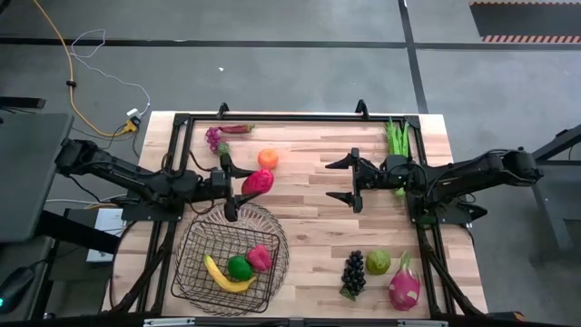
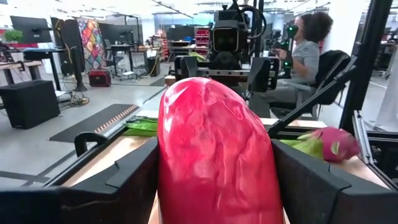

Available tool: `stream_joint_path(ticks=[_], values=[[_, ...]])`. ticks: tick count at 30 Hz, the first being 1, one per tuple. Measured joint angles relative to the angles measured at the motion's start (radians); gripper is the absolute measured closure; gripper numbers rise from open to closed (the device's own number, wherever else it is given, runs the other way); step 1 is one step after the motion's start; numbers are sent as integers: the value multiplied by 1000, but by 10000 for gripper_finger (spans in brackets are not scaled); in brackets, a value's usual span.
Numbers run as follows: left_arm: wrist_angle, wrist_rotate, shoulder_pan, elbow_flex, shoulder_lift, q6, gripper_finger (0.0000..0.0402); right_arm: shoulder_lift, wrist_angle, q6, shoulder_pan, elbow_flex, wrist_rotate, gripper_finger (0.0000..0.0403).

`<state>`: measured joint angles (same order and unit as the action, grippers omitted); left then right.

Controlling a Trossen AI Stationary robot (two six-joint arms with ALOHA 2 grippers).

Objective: Build produce basket
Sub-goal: Put the orange mango into the black wire basket

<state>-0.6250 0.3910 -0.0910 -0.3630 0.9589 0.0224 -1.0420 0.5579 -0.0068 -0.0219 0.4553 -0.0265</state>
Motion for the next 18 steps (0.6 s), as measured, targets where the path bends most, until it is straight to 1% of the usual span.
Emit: stream_joint_path(ticks=[18], values=[[0,13,0,0,0,8,141,0,0,0,0,0,0,16]])
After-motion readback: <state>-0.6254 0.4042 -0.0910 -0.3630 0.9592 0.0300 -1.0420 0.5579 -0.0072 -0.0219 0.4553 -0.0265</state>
